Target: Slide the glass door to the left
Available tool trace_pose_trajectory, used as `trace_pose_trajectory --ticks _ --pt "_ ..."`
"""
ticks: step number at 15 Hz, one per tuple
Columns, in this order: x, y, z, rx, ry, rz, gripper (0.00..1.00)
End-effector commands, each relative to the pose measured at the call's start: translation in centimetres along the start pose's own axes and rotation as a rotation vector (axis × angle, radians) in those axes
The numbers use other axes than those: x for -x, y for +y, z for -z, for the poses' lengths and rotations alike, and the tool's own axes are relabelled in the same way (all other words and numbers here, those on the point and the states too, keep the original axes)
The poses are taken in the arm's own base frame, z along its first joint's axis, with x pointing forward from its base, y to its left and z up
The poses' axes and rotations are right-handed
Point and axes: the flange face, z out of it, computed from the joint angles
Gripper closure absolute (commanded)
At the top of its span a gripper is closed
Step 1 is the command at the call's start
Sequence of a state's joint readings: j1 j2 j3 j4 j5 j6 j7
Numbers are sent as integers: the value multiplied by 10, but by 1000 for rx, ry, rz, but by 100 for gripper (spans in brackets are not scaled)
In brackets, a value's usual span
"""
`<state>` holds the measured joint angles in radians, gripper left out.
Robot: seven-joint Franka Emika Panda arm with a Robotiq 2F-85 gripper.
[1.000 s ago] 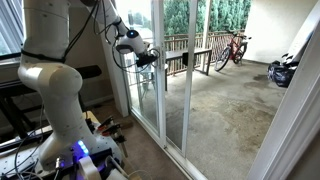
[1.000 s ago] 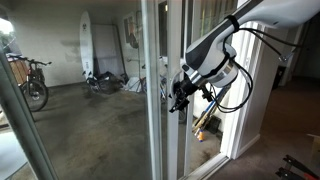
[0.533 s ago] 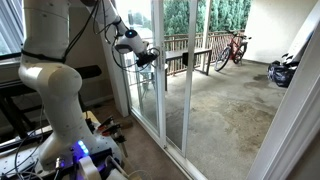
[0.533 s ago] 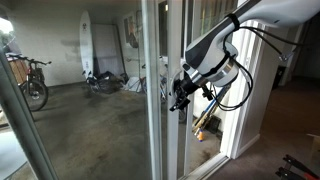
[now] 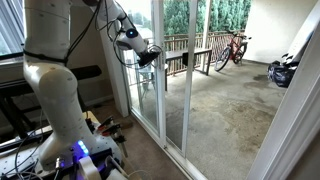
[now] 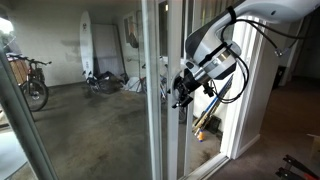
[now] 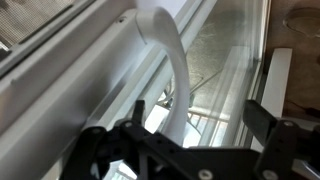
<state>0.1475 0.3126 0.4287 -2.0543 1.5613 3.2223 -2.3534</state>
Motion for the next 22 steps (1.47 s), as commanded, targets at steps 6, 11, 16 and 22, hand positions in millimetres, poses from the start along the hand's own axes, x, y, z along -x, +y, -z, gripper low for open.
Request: trace_pose_trajectory --ticks 6,11,16,22 --pt "7 2 5 1 50 24 0" --pt "8 3 6 -2 53 31 0" --pt "-7 18 20 8 96 151 0" --pt "-6 36 25 10 166 107 0"
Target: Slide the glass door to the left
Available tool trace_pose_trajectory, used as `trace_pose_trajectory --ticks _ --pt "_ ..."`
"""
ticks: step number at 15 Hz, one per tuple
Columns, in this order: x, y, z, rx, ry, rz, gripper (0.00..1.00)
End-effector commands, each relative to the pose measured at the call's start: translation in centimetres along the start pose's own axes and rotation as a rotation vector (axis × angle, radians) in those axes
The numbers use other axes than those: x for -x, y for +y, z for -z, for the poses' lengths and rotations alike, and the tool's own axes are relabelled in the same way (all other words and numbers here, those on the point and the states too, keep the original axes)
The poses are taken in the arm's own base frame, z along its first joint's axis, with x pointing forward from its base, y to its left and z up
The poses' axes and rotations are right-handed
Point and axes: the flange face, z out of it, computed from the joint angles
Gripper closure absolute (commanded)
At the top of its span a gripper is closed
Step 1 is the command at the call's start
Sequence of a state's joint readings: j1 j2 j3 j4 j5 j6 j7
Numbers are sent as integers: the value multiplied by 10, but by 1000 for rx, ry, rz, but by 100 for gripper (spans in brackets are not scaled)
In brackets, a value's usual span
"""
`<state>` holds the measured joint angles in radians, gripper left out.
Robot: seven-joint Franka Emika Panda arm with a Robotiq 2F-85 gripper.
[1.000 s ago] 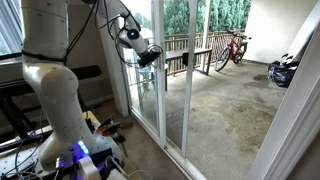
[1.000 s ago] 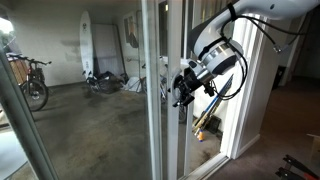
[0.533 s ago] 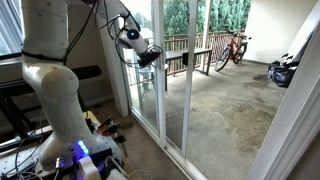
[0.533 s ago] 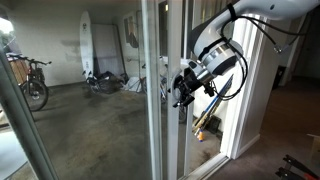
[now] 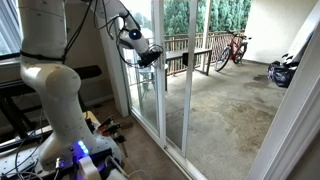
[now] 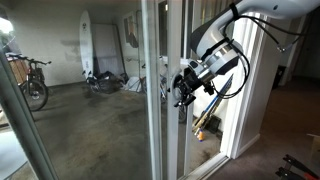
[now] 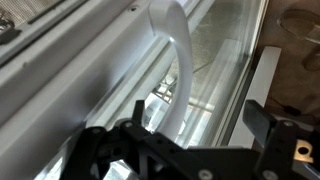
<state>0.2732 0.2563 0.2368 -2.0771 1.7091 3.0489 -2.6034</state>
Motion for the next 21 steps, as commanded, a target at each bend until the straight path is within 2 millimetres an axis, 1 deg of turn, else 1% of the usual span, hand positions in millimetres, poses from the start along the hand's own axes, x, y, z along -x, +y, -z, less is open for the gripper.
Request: trace_pose_trajectory --ticks 1,4,5,8,12,15,16,21 --pt "-15 35 18 51 84 -1 0" --pt "-10 44 16 58 81 12 0" --pt "-10 44 17 58 81 14 0" --pt "-14 35 25 46 54 78 0" --pt "-12 21 24 18 -30 235 0" --pt "-23 23 27 52 -74 303 0" --pt "2 3 7 -21 -75 251 0" --pt "1 2 8 -9 -98 266 0"
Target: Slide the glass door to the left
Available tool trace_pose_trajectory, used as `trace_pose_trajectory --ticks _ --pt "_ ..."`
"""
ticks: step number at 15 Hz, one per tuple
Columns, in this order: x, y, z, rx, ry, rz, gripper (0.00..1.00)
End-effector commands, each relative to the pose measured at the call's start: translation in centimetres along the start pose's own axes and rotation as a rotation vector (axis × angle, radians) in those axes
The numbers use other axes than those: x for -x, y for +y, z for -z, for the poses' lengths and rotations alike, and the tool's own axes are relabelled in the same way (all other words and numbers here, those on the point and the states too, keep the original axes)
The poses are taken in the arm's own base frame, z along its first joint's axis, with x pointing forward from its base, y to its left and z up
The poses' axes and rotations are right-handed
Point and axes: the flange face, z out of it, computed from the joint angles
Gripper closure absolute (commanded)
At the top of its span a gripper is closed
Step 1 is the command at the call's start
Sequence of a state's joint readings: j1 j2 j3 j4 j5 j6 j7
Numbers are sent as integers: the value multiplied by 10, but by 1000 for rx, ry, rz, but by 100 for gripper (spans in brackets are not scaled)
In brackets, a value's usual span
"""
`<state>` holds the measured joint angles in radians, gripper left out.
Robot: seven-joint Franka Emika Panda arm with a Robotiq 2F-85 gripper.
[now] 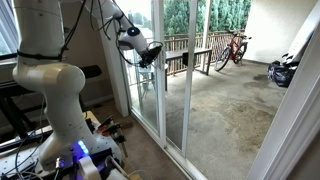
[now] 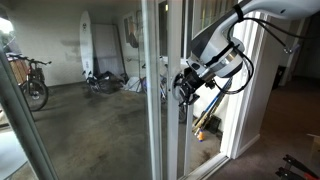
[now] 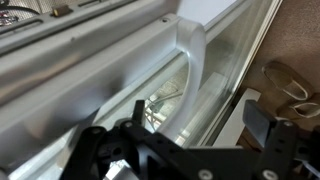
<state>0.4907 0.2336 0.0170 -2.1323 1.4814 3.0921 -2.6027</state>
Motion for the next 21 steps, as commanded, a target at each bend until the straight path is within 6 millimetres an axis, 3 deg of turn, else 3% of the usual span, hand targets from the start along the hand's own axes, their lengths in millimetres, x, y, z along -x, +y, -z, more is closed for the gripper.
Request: trace_pose_trajectory --ticks 1,2,3,4,8,14,16,21 --pt "0 0 0 0 0 0 0" --pt "0 0 0 0 0 0 0" --pt "-13 9 16 6 33 80 0" --pt "-17 12 20 11 29 125 0" --pt "-15 11 33 4 2 261 0" --pt "1 -17 41 -52 2 246 0" --pt "19 -44 38 -98 -2 130 0" --pt "64 -136 41 -277 53 -129 0"
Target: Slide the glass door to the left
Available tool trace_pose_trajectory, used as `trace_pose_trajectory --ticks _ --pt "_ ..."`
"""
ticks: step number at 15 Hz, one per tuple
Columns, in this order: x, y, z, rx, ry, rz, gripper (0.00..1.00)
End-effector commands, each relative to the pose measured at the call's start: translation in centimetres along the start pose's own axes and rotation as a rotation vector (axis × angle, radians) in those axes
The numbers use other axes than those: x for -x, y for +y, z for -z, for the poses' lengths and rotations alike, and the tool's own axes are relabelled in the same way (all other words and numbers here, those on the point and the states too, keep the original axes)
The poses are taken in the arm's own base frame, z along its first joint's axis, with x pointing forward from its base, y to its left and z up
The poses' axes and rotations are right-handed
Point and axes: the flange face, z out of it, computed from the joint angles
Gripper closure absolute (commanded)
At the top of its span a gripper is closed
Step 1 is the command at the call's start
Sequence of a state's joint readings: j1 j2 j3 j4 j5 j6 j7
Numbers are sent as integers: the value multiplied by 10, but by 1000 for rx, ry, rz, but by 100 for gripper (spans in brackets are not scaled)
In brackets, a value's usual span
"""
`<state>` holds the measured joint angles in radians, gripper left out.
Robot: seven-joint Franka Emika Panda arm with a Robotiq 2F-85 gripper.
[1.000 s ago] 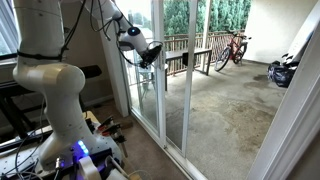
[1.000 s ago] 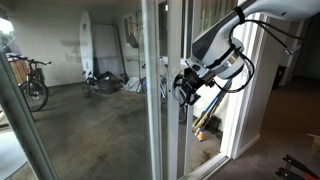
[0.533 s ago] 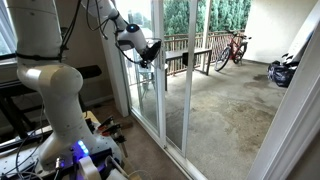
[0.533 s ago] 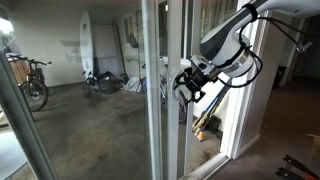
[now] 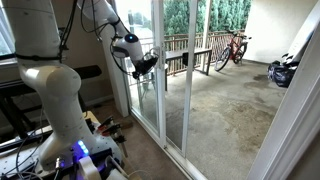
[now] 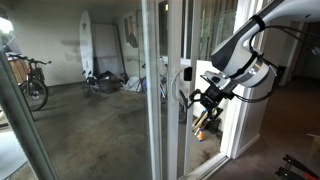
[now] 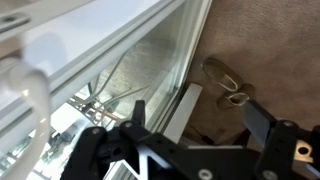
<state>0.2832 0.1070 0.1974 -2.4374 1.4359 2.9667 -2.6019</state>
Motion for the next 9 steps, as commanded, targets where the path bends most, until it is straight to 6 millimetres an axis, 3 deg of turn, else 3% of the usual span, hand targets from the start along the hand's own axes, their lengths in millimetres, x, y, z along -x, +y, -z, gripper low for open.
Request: trace_pose_trajectory --ticks 1,5,6,9 --pt "29 -57 16 -62 45 -171 0" --pt "59 -106 35 -80 97 -361 0" --pt "51 -86 15 -93 58 -296 0" --pt "62 -103 27 -95 70 -342 0"
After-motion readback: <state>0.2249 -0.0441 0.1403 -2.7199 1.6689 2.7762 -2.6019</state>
